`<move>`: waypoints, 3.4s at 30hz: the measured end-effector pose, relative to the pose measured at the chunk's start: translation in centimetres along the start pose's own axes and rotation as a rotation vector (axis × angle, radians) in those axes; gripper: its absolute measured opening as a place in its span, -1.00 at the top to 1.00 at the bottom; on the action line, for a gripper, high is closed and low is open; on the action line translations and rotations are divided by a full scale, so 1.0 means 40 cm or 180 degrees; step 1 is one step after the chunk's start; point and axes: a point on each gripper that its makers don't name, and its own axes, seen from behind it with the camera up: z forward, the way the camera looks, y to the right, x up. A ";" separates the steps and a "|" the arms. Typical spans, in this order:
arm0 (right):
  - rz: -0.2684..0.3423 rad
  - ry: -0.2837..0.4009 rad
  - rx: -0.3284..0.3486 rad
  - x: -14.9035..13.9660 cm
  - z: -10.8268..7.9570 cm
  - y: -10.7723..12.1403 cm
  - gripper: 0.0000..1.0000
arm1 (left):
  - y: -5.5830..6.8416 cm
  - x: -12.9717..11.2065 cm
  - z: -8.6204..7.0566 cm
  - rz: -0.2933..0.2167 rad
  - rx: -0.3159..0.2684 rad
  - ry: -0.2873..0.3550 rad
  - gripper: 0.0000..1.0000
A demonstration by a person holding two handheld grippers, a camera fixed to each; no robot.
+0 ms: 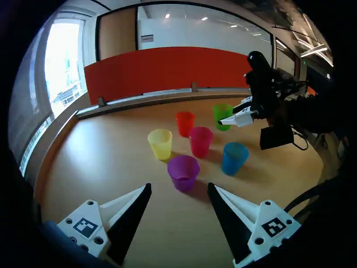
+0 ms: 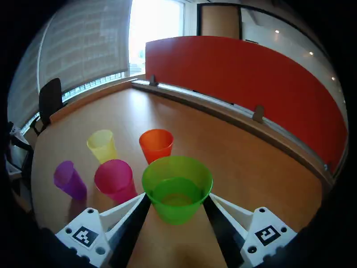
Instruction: Pour water
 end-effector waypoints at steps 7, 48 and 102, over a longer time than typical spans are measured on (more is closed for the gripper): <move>0.0001 -0.0114 -0.0018 -0.024 0.046 0.010 -0.69 | -0.046 -0.005 -0.011 -0.0051 0.0101 -0.0011 -0.87; 0.0030 -0.0563 -0.0108 -0.119 0.068 0.036 -0.76 | -0.067 -0.005 -0.011 -0.0073 0.0154 -0.0002 -0.87; 0.1067 0.0298 -0.1594 -0.120 -0.545 0.033 -0.96 | -0.356 0.140 0.014 -0.0266 0.0381 0.0450 -0.87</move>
